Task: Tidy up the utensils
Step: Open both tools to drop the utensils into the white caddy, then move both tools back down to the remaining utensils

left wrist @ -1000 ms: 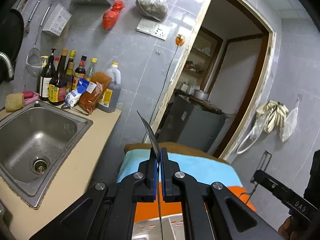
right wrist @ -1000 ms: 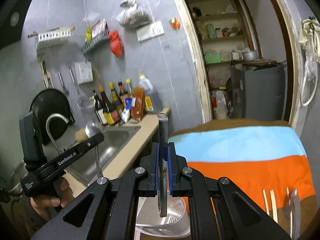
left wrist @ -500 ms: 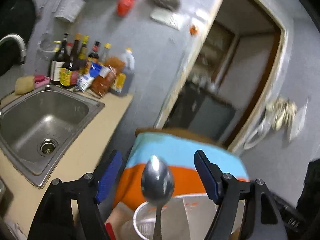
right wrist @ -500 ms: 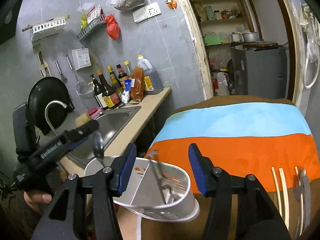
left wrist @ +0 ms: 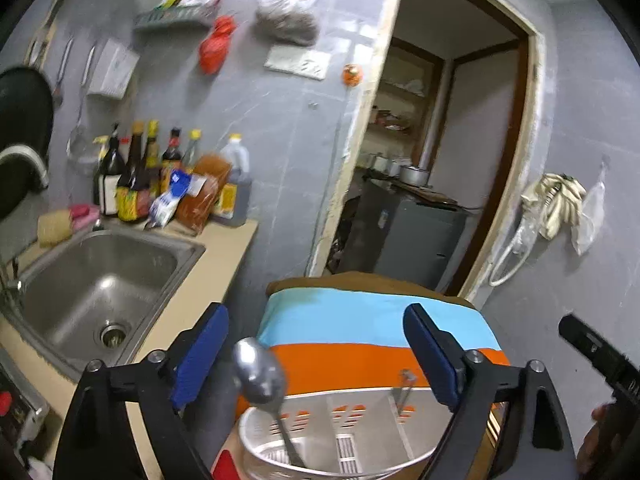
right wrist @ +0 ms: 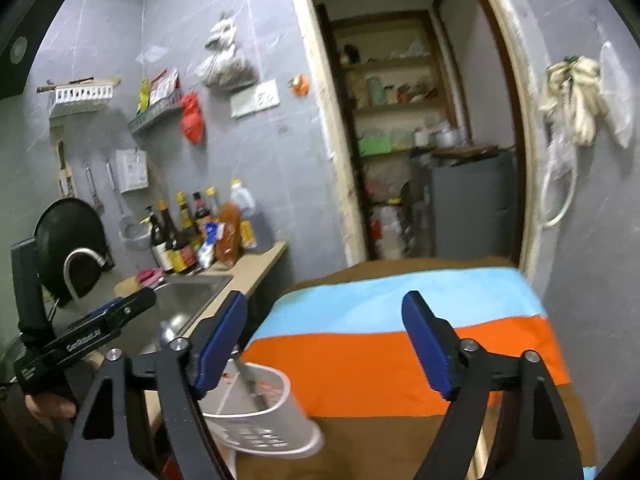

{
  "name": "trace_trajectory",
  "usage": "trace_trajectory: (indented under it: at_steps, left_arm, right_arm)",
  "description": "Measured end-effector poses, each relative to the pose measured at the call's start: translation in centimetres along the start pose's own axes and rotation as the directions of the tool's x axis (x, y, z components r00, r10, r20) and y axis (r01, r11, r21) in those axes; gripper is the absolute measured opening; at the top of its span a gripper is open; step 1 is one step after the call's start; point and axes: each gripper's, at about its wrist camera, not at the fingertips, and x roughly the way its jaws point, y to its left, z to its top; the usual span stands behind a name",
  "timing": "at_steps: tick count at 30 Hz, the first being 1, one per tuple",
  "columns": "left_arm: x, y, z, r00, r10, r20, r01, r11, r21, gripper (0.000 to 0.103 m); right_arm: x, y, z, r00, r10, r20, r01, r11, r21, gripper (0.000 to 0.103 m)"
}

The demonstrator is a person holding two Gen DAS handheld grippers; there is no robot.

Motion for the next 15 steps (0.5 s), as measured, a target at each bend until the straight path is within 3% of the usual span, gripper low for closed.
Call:
trace_trajectory:
  at_steps: [5, 15]
  left_arm:
    - [-1.2, -4.0, 0.2, 0.999, -0.028, 0.029, 0.025, 0.996, 0.084, 0.101]
    - [-2.7, -12.2, -1.5, 0.990, -0.131, 0.048, 0.121, 0.978, 0.172, 0.102]
  right_arm:
    - [-3.1, -2.4, 1.3, 0.995, -0.085, 0.061, 0.086, 0.996, -0.016, 0.094]
    - [-8.4, -7.7, 2.4, 0.967, -0.221, 0.123, 0.227, 0.974, -0.029, 0.097]
